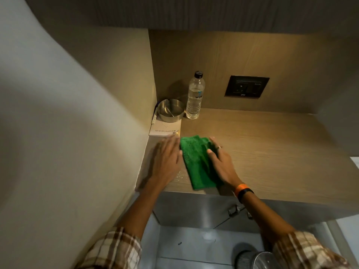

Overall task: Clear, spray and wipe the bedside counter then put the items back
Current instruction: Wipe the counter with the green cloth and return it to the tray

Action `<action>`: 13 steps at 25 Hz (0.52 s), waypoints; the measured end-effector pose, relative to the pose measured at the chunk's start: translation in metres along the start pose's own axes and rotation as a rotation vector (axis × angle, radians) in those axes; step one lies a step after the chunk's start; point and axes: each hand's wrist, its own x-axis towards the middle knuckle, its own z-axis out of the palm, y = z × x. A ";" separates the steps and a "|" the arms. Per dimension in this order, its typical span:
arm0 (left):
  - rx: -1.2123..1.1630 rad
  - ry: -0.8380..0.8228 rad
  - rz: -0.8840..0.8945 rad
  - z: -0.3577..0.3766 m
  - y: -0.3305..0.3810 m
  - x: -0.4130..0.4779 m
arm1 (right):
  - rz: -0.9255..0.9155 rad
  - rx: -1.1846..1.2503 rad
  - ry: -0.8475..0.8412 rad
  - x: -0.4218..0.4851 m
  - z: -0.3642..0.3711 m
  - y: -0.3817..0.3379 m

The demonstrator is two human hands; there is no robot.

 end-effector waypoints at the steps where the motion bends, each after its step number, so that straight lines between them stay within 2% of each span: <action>1: -0.010 0.002 0.111 0.005 0.027 0.001 | 0.040 -0.053 0.112 -0.004 -0.013 0.011; 3: -0.016 -0.092 0.263 0.019 0.081 0.011 | 0.098 -0.363 0.135 -0.014 -0.030 0.034; 5: 0.047 -0.214 0.232 0.031 0.110 0.020 | 0.083 -0.592 0.058 -0.023 -0.027 0.054; 6: 0.091 -0.214 0.177 0.037 0.113 0.019 | 0.066 -0.647 0.047 -0.023 -0.024 0.058; 10: 0.093 -0.171 0.030 0.043 0.095 -0.037 | 0.067 -0.679 0.074 -0.023 -0.021 0.060; 13: 0.110 -0.156 -0.052 0.030 0.046 -0.035 | 0.058 -0.668 0.063 -0.023 -0.023 0.060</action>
